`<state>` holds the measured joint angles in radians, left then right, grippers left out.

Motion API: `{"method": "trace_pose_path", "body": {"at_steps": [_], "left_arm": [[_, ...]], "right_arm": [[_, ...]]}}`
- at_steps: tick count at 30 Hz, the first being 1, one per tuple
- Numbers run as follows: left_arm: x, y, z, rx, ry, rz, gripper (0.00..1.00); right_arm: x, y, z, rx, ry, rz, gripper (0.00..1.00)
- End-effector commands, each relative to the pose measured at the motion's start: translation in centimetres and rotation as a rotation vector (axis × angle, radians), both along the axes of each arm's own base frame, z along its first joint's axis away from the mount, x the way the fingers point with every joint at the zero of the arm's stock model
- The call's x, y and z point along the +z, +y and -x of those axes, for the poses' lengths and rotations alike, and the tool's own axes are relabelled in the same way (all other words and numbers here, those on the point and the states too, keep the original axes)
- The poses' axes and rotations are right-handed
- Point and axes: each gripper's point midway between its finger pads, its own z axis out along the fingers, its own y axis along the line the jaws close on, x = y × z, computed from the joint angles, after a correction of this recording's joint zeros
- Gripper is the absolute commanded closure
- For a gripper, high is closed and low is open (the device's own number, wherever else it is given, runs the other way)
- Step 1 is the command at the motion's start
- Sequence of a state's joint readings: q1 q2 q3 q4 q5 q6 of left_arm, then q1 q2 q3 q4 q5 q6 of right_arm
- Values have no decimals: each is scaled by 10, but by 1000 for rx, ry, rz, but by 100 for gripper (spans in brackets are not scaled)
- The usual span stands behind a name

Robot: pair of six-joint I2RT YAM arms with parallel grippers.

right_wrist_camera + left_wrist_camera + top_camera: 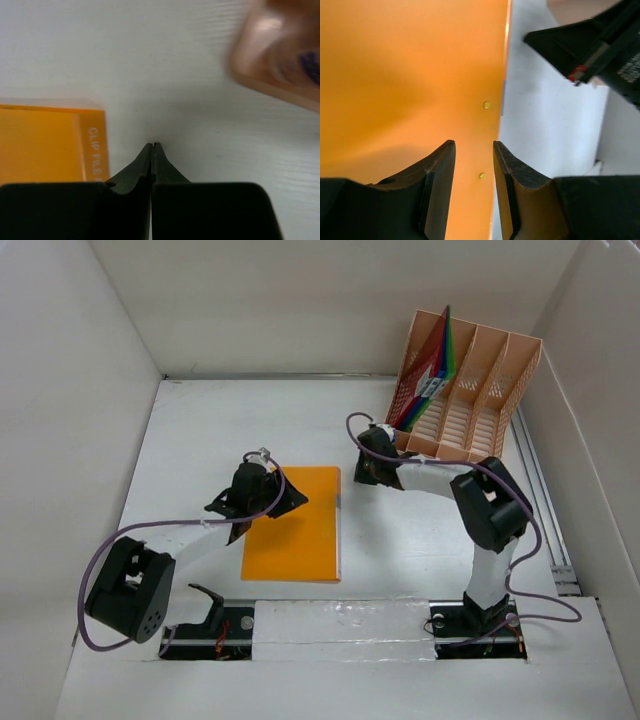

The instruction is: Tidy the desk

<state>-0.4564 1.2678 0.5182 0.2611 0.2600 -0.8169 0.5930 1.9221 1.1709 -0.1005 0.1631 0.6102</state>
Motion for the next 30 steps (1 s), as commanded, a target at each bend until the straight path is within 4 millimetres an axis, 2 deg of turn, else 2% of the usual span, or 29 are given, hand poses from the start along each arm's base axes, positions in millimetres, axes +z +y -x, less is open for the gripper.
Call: {"method": "trace_pose_path", "body": {"at_steps": [1,2,3,4,5,6,7,8,9,11,12,14,15,16,17,18,19,20,21,22,23,24,25,26,27,29,30], "left_arm": [[24,-15,-12,-44,-97,-36,67],[18,-26,1,-89,-79,-74,67],[13,-29,4,-103,-71,-102,67],[20,-32,-1,-100,-96,-134,67],[13,-31,5,-108,-65,-182,67],[13,-40,14,-137,-74,-219,67],[20,-37,6,-88,-119,-277,66],[21,-36,9,-85,-129,-307,66],[25,-40,18,-94,-145,-326,66],[30,-34,19,-53,-155,-326,66],[38,-32,19,-36,-172,-302,66],[44,-26,20,-2,-199,-282,66],[57,-23,20,29,-224,-246,66],[58,-18,20,52,-233,-246,66],[77,-18,17,77,-278,-192,66],[84,-17,18,81,-292,-175,66],[89,-14,18,94,-305,-170,66],[90,-10,19,103,-311,-173,66],[98,0,18,152,-332,-159,65],[96,1,18,152,-329,-162,65],[91,11,16,174,-308,-181,65],[92,15,13,184,-305,-175,65],[91,13,14,161,-293,-162,66],[90,15,11,165,-289,-165,66],[87,19,7,177,-281,-176,67],[90,22,0,192,-284,-182,86],[93,27,-6,205,-288,-174,97]], "right_arm": [[-5,-28,14,-65,25,2,100],[-7,-33,16,-85,23,-15,100],[-5,-34,16,-92,13,-25,100],[-2,-33,18,-96,7,-40,100],[12,-28,18,-92,-18,-94,100],[15,-24,19,-78,-45,-131,100],[24,-18,23,-60,-67,-164,100],[48,-10,21,-44,-133,-220,95],[54,-1,30,-17,-147,-233,77],[60,5,43,24,-155,-240,61],[71,10,48,42,-173,-252,50],[73,22,67,101,-173,-253,43],[77,26,74,121,-179,-259,39],[75,36,87,159,-170,-256,37],[68,38,98,183,-149,-248,36],[63,42,108,209,-134,-241,36],[59,46,117,237,-123,-233,37],[49,51,136,284,-97,-207,40],[41,53,155,322,-77,-182,55],[45,53,155,323,-85,-189,55],[42,55,171,350,-63,-175,64],[40,54,181,364,-48,-169,88],[43,56,190,383,-44,-173,97],[49,54,204,410,-34,-174,100],[53,62,222,465,-30,-178,100],[65,69,248,548,-14,-204,100],[68,77,268,611,-2,-209,100]]}}
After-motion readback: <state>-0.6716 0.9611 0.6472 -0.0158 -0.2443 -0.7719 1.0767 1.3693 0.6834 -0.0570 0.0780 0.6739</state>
